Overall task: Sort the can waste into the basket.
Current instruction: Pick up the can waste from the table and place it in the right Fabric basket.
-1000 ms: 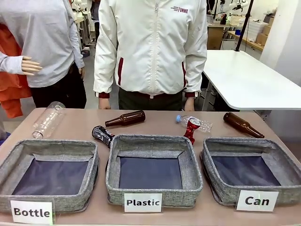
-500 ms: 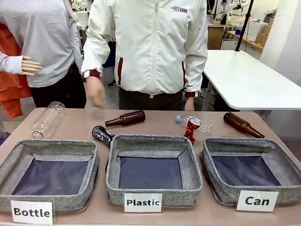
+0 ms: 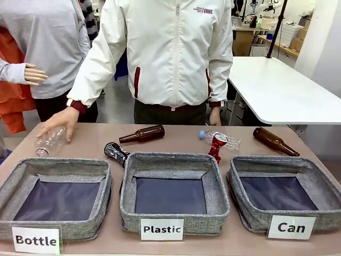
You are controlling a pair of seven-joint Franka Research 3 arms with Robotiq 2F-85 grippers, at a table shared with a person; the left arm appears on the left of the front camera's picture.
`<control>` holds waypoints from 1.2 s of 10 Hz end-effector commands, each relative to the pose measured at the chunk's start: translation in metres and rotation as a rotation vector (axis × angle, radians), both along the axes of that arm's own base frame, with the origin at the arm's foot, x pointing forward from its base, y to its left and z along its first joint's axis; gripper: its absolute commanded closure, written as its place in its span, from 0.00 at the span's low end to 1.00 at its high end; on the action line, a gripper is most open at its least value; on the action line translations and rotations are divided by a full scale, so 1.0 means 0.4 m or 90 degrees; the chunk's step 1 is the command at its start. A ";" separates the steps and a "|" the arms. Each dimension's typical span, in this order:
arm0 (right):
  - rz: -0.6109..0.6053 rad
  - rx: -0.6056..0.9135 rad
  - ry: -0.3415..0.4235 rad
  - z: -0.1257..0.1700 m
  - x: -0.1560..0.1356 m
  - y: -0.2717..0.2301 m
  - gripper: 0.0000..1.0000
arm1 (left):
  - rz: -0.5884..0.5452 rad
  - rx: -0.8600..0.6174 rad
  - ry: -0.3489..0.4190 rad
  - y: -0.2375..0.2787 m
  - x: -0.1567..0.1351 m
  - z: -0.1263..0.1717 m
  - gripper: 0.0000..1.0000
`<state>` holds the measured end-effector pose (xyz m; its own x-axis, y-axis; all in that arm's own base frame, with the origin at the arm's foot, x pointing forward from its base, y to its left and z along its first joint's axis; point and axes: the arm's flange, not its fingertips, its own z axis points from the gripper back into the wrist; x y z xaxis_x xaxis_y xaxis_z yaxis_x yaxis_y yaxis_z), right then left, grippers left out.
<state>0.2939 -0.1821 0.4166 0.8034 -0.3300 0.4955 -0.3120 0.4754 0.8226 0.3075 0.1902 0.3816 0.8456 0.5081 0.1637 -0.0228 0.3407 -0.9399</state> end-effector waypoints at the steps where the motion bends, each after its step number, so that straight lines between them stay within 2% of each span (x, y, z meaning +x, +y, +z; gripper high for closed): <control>1: 0.038 -0.121 -0.100 0.040 0.067 0.094 0.00 | -0.009 0.002 -0.013 0.005 0.005 -0.005 0.00; 4: 0.128 -0.315 -0.236 0.076 0.179 0.322 0.00 | -0.009 0.002 -0.013 0.005 0.005 -0.005 0.00; 5: 0.129 -0.371 -0.267 0.076 0.210 0.411 0.00 | -0.009 0.002 -0.013 0.005 0.005 -0.005 0.00; 7: 0.181 -0.460 -0.312 0.067 0.243 0.564 0.00 | -0.009 0.002 -0.013 0.005 0.005 -0.005 0.00; 8: 0.186 -0.505 -0.298 0.068 0.243 0.576 0.00 | -0.009 0.002 -0.013 0.005 0.005 -0.005 0.00; 9: 0.192 -0.428 -0.276 0.117 0.217 0.525 0.00 | -0.009 0.002 -0.013 0.005 0.005 -0.005 0.00; 10: 0.192 -0.428 -0.276 0.117 0.217 0.525 0.00 | -0.009 0.002 -0.013 0.005 0.005 -0.005 0.00; 11: 0.205 -0.472 -0.286 0.103 0.227 0.591 0.00 | -0.009 0.002 -0.013 0.005 0.005 -0.005 0.00; 12: 0.303 -0.477 -0.348 0.072 0.258 0.563 0.00 | -0.009 0.002 -0.013 0.005 0.005 -0.005 0.00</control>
<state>0.3858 0.0442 0.4554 0.4633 0.4205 0.7801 -0.7640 0.6355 0.1111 0.3094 0.1911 0.3798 0.8501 0.5018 0.1597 -0.0275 0.3451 -0.9382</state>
